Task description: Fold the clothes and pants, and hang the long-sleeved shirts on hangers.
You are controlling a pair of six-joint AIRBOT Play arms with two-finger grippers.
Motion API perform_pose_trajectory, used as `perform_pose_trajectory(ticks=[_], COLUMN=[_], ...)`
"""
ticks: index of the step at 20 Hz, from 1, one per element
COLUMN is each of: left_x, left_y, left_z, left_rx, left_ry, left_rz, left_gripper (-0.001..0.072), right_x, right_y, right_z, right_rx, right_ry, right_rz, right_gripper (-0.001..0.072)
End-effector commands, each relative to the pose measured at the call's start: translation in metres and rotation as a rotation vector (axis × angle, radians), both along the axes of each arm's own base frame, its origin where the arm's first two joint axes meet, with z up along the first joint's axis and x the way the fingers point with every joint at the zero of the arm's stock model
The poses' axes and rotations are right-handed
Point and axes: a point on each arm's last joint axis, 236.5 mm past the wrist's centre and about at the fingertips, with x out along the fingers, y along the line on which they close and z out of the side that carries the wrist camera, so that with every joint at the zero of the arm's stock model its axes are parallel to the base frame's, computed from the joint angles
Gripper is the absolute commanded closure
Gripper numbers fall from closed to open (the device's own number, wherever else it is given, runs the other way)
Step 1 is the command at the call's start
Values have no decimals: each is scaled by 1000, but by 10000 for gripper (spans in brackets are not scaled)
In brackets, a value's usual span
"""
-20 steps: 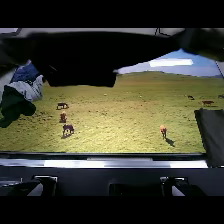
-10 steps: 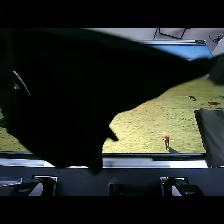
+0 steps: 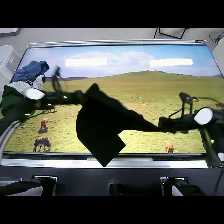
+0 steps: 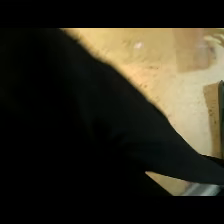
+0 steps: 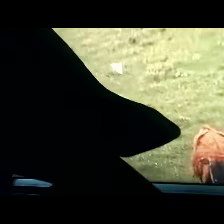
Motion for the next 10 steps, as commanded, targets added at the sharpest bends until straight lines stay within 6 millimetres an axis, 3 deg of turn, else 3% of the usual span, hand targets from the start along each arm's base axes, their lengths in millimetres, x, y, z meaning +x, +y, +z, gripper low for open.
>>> perform_pose_trajectory(ticks=[1,2,3,5,8,9,10], left_x=[-24,-26,-29,-33,-60,-76,-91], left_y=[-31,-24,-11,47,183,212,221], left_z=[-50,-38,-25,-9,-31,-39,-47], left_rx=[-170,-192,-203,-135,237,327,354], left_ry=[314,317,307,340,477,519,547], left_rz=[6,-31,-79,-103,85,135,147], left_gripper=[536,214,38,56,65,138,199], right_x=[-10,-11,-12,-15,-19,-20,-20], right_y=[5,5,5,5,6,6,6], right_z=[-35,-35,-36,-36,-37,-37,-37], right_rx=[33,32,32,34,36,36,36], right_ry=[55,58,62,73,93,95,94], right_rz=[-61,-59,-58,-55,-49,-48,-49], right_gripper=[667,667,667,667,667,667,667])
